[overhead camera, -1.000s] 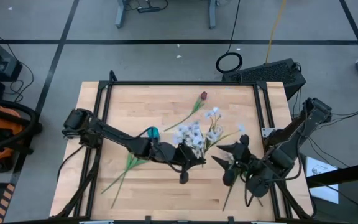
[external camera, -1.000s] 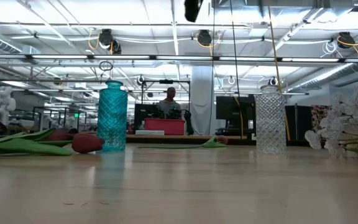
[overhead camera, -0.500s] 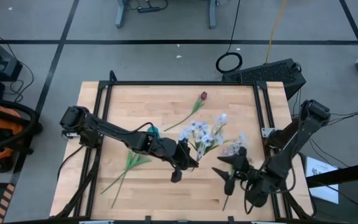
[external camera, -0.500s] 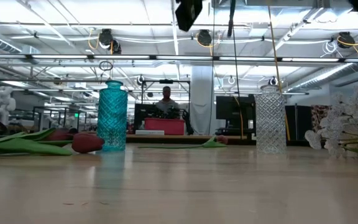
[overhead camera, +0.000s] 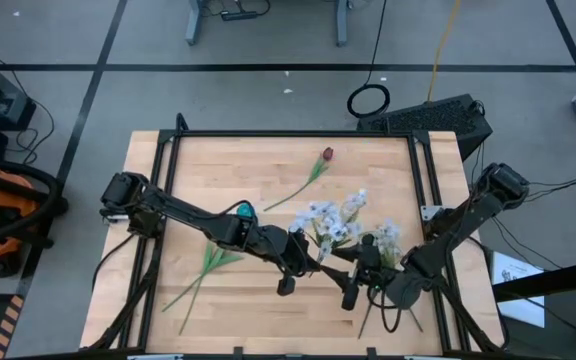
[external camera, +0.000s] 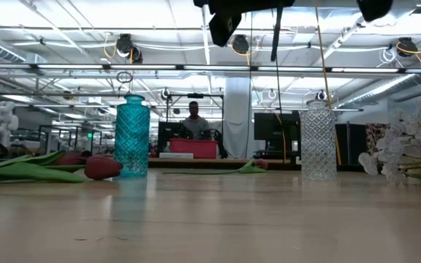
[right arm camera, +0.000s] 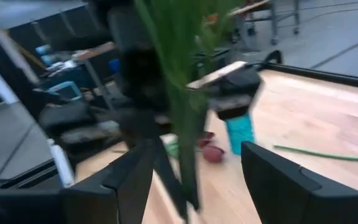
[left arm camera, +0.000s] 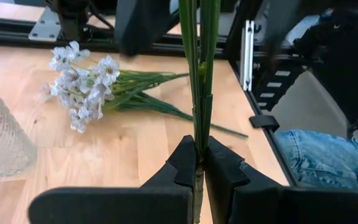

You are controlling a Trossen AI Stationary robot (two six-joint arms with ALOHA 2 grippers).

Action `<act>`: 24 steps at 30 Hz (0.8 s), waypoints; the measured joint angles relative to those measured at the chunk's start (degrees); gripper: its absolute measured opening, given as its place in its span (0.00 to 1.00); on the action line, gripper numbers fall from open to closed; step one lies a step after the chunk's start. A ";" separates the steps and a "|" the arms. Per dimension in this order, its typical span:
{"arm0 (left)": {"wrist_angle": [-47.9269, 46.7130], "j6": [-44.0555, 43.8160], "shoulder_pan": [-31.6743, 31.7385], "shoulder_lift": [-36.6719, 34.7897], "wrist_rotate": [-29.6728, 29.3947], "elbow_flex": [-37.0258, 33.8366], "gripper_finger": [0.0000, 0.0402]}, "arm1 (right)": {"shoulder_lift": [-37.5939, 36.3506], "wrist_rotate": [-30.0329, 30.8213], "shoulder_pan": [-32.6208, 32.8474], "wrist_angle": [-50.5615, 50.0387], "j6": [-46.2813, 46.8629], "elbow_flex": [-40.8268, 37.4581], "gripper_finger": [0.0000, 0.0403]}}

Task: Sort flowers into vase by color
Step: Move the top white daisies to the bottom right of the table

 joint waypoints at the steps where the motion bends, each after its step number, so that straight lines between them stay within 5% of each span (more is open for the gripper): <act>1: 0.04 0.16 0.00 0.07 -0.04 -0.02 0.04 | 0.00 -0.86 -0.26 1.47 -1.19 0.00 0.57; 8: 0.43 0.28 0.00 0.54 -0.29 -0.02 0.04 | -0.02 -2.64 -2.30 4.06 -3.31 0.00 0.51; 14: 0.61 0.20 0.00 0.54 -0.39 -0.02 0.07 | 0.00 -2.61 -2.60 3.53 -1.35 0.00 0.25; 19: 0.04 -1.25 0.00 0.54 -2.61 -0.02 0.17 | -0.02 -2.27 -2.58 3.14 -1.08 0.00 0.03; 24: 0.07 -2.06 -0.38 0.54 -3.77 -0.02 0.33 | -0.08 -2.20 -2.55 2.79 -0.44 0.00 0.02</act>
